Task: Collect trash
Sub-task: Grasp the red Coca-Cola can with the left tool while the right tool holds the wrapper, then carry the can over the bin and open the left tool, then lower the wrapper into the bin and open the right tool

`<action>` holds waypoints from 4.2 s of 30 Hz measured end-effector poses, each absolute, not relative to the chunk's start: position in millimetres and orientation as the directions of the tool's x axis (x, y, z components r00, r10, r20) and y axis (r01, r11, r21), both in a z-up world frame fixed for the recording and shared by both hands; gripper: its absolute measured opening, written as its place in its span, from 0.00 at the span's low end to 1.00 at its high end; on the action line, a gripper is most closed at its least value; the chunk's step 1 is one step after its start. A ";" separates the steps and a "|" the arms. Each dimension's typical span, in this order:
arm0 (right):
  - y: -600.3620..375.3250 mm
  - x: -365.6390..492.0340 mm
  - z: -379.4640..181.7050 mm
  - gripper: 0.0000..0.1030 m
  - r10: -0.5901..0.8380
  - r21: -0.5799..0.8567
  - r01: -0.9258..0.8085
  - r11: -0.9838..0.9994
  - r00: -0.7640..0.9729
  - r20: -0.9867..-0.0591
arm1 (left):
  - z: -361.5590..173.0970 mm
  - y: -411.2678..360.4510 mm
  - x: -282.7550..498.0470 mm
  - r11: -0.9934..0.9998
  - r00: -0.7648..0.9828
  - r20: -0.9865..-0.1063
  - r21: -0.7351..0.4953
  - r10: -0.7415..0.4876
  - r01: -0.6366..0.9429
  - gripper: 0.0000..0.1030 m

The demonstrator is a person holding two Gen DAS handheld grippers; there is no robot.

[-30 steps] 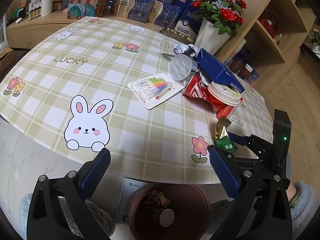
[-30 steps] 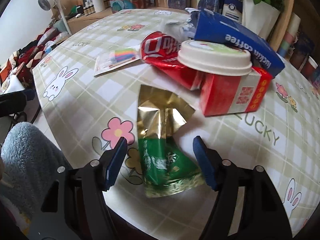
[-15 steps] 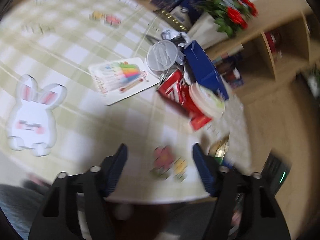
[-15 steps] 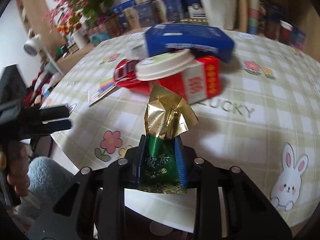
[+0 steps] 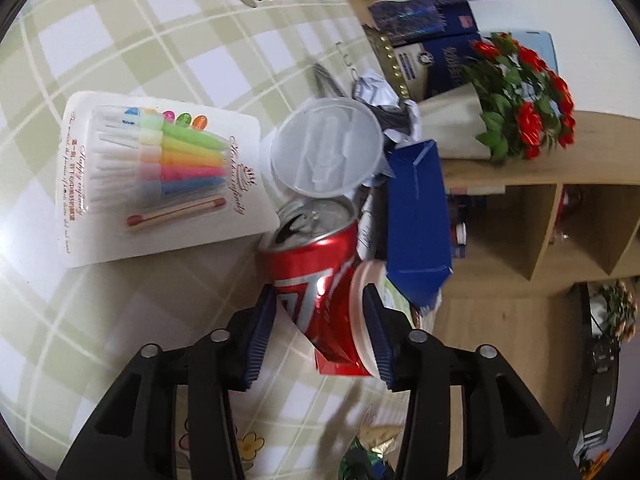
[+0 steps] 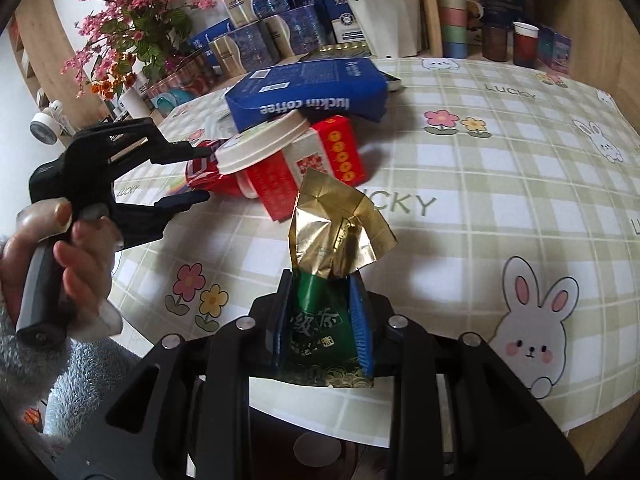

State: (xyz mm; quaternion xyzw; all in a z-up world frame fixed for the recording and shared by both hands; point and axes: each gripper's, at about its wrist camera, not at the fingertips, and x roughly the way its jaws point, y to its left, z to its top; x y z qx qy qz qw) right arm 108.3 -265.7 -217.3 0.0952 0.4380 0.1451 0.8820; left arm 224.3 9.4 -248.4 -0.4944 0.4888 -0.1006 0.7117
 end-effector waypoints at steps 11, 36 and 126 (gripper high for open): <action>-273.1 100.4 -213.2 0.29 0.349 0.316 -0.163 0.935 0.582 -0.735 | -192.4 0.4 202.8 0.804 0.524 -0.714 -0.588 -0.464 -0.089 0.08; -273.8 80.5 -206.0 0.29 0.367 0.353 -0.143 0.925 0.581 -0.727 | -120.7 -0.3 127.0 0.914 0.630 -0.671 -0.362 -0.391 0.182 0.07; -216.3 -20.3 -253.4 0.36 0.403 0.352 -0.196 0.915 0.487 -0.775 | -193.7 23.0 -20.5 0.979 0.670 -0.724 -0.206 -0.163 0.015 0.94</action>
